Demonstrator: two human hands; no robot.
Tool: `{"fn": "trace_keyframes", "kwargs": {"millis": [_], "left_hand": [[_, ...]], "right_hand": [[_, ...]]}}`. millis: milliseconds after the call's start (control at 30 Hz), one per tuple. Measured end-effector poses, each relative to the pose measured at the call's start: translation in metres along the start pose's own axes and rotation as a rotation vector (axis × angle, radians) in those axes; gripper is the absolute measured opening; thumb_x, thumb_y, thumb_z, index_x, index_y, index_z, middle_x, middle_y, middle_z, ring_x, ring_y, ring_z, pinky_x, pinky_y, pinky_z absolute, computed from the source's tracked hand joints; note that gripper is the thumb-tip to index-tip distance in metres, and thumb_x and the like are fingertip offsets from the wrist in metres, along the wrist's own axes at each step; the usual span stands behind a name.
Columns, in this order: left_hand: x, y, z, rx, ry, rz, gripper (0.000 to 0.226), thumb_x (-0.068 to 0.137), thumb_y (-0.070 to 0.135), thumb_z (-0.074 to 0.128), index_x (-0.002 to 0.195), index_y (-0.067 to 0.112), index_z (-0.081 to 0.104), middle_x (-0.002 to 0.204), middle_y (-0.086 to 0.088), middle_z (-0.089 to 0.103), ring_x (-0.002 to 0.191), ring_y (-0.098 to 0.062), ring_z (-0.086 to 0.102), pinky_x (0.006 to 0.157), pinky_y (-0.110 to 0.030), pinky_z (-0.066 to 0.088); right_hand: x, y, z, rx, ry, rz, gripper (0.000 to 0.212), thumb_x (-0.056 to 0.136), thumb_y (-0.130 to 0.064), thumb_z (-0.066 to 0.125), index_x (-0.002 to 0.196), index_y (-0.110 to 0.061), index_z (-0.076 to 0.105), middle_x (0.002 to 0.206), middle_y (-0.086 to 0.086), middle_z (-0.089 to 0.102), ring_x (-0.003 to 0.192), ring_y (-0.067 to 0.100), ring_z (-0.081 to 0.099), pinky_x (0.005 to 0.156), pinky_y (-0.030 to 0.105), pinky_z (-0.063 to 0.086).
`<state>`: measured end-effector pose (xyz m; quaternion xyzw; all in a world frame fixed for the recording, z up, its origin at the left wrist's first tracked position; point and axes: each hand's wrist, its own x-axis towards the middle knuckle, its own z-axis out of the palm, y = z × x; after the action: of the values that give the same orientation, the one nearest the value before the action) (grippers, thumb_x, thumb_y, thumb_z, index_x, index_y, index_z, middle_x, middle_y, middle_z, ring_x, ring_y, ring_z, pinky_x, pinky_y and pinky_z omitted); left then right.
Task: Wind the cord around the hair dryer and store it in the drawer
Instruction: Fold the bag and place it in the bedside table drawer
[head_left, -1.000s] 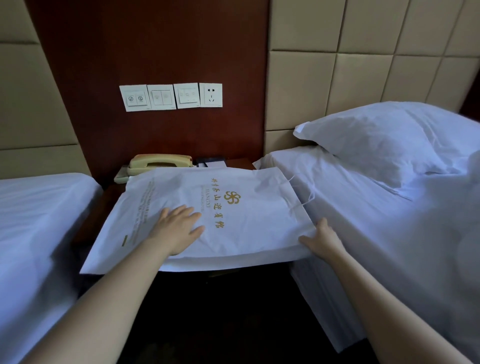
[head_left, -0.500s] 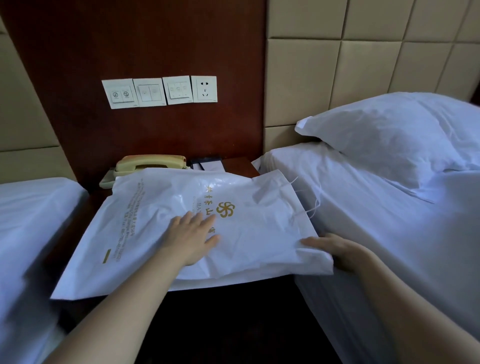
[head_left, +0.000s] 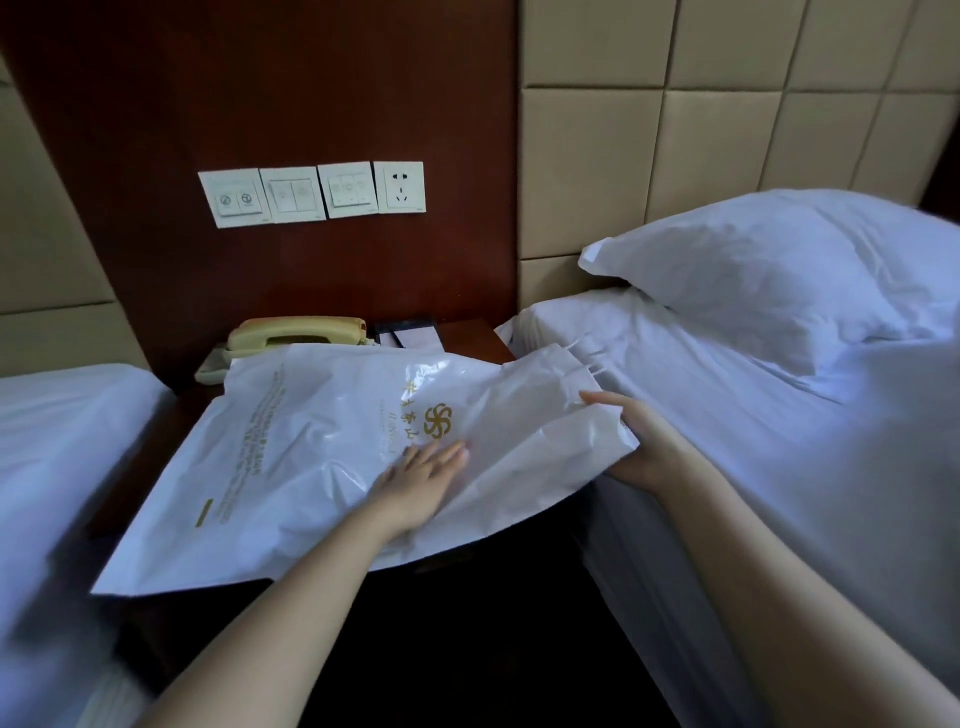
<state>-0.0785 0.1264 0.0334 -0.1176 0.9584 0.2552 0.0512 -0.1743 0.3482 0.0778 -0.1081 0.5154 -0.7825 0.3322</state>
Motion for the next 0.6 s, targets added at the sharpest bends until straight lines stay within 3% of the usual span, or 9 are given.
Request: {"fn": "trace_keyframes", "kwargs": {"millis": [67, 133, 200, 300, 333, 400, 467, 533, 600], "left_hand": [[-0.005, 0.007, 0.000, -0.453, 0.035, -0.027, 0.071, 0.084, 0.077, 0.020, 0.136, 0.035, 0.044, 0.153, 0.007, 0.032, 0.141, -0.014, 0.026, 0.117, -0.034, 0.017], [-0.016, 0.018, -0.005, -0.758, 0.066, -0.030, 0.058, 0.094, 0.062, 0.018, 0.126, 0.028, 0.053, 0.144, 0.001, 0.045, 0.130, -0.014, 0.041, 0.110, -0.031, 0.029], [-0.030, 0.026, -0.016, -0.865, 0.088, 0.021, 0.056, 0.099, 0.048, 0.013, 0.127, 0.021, 0.054, 0.136, -0.003, 0.053, 0.126, -0.015, 0.048, 0.106, -0.026, 0.036], [-0.043, 0.030, -0.029, -0.962, 0.201, 0.140, 0.042, 0.101, 0.041, 0.017, 0.097, 0.032, 0.058, 0.094, 0.015, 0.068, 0.085, 0.008, 0.062, 0.074, -0.005, 0.047], [-0.047, 0.031, -0.035, -1.021, 0.242, 0.163, 0.039, 0.098, 0.047, 0.022, 0.095, 0.034, 0.058, 0.091, 0.015, 0.069, 0.084, 0.007, 0.063, 0.077, -0.008, 0.048], [-0.054, 0.028, -0.049, -1.175, 0.317, 0.179, 0.054, 0.082, 0.067, 0.036, 0.114, 0.030, 0.059, 0.113, 0.000, 0.067, 0.108, -0.011, 0.060, 0.100, -0.031, 0.045], [-0.062, 0.020, -0.060, -1.286, 0.370, 0.183, 0.065, 0.080, 0.067, 0.042, 0.126, 0.022, 0.053, 0.123, -0.007, 0.061, 0.115, -0.019, 0.056, 0.103, -0.038, 0.042], [-0.068, 0.009, -0.067, -1.328, 0.413, 0.188, 0.039, 0.093, 0.055, 0.030, 0.104, 0.028, 0.055, 0.101, 0.005, 0.062, 0.089, -0.003, 0.063, 0.080, -0.022, 0.051], [-0.077, -0.004, -0.071, -1.394, 0.411, 0.177, 0.038, 0.099, 0.049, 0.022, 0.094, 0.027, 0.053, 0.095, 0.008, 0.060, 0.076, 0.001, 0.063, 0.064, -0.017, 0.051]], "right_hand": [[-0.002, -0.006, 0.020, 0.008, -0.006, -0.030, 0.023, 0.090, -0.021, 0.048, 0.095, -0.007, 0.066, 0.078, 0.009, 0.072, 0.068, 0.020, 0.069, 0.076, 0.033, 0.047], [-0.002, -0.011, 0.042, 0.001, -0.014, -0.058, 0.023, 0.089, -0.023, 0.050, 0.096, -0.006, 0.065, 0.073, 0.009, 0.071, 0.065, 0.019, 0.069, 0.070, 0.032, 0.047], [-0.001, -0.017, 0.068, -0.040, -0.030, -0.091, 0.022, 0.090, -0.025, 0.052, 0.093, -0.006, 0.063, 0.067, 0.007, 0.071, 0.062, 0.016, 0.070, 0.062, 0.029, 0.050], [0.002, -0.025, 0.113, -0.170, -0.006, -0.082, 0.020, 0.090, -0.023, 0.054, 0.082, -0.006, 0.060, 0.062, 0.008, 0.067, 0.058, 0.018, 0.067, 0.061, 0.030, 0.047], [0.005, -0.026, 0.127, -0.222, -0.016, -0.090, 0.019, 0.090, -0.019, 0.052, 0.078, -0.006, 0.057, 0.066, 0.010, 0.063, 0.061, 0.020, 0.063, 0.063, 0.029, 0.045], [0.015, -0.025, 0.155, -0.319, -0.034, -0.125, 0.019, 0.090, -0.011, 0.047, 0.072, -0.007, 0.053, 0.069, 0.010, 0.053, 0.062, 0.019, 0.054, 0.061, 0.028, 0.041], [0.023, -0.022, 0.180, -0.413, -0.034, -0.137, 0.021, 0.088, -0.007, 0.045, 0.068, -0.008, 0.052, 0.066, 0.009, 0.051, 0.057, 0.018, 0.051, 0.056, 0.026, 0.040], [0.029, -0.016, 0.204, -0.522, -0.027, -0.162, 0.020, 0.087, -0.009, 0.046, 0.069, -0.008, 0.055, 0.065, 0.008, 0.053, 0.057, 0.019, 0.051, 0.054, 0.025, 0.038], [0.035, -0.009, 0.227, -0.615, -0.053, -0.187, 0.014, 0.086, -0.012, 0.048, 0.077, -0.008, 0.057, 0.068, 0.009, 0.051, 0.060, 0.020, 0.048, 0.054, 0.025, 0.035]]}}
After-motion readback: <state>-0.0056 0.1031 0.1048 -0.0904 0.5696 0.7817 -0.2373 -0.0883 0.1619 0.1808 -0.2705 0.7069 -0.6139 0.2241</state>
